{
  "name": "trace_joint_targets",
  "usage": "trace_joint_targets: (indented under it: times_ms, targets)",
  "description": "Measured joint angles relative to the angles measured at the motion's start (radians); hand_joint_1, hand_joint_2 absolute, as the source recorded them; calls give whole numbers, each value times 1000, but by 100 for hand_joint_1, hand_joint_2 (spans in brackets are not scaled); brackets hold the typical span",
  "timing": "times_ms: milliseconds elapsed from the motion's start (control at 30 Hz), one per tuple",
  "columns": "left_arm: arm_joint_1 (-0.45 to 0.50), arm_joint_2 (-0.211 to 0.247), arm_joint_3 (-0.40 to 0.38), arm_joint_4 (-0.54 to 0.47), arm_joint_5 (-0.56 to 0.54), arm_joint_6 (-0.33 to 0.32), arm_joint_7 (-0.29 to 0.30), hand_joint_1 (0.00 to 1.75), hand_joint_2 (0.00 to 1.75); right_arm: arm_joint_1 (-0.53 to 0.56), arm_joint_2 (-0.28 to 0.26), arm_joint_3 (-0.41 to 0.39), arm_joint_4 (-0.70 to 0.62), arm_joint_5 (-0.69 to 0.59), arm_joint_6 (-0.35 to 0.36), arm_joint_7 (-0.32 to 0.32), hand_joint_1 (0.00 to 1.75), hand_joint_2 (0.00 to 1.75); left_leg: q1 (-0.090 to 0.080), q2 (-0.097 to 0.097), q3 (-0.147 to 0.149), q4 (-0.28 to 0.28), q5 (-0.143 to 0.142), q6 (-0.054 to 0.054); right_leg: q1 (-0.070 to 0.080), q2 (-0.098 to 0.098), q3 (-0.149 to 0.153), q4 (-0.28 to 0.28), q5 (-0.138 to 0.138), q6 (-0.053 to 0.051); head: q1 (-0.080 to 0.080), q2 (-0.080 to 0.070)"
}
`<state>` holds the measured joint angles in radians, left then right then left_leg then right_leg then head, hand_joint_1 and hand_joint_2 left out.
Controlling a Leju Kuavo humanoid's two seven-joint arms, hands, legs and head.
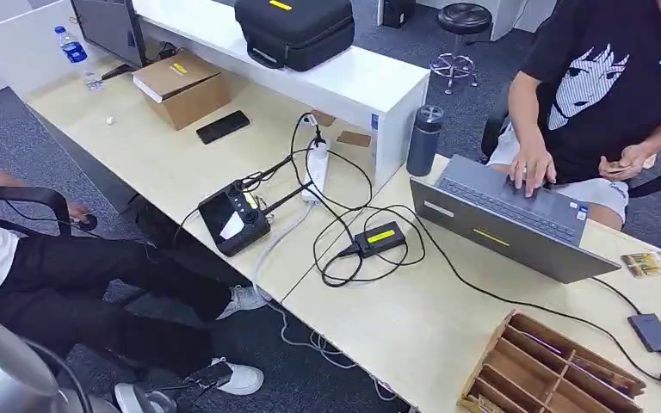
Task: Pass the card to the sensor for recognition and then transmit it.
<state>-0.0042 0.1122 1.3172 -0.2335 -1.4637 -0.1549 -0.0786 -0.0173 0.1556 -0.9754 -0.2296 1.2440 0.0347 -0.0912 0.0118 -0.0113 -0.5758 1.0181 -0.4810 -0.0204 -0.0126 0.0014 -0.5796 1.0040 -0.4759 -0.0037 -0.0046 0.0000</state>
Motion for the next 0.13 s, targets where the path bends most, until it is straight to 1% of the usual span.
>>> trace_joint_targets:
  times_ms: [133]
  targets:
    - [0,0,6,0,-2,1,0,0,175,0,0,0,0,2,0,0,0,175,0,0,0,0,0,0,0,0,0,0,0,0,0,0]
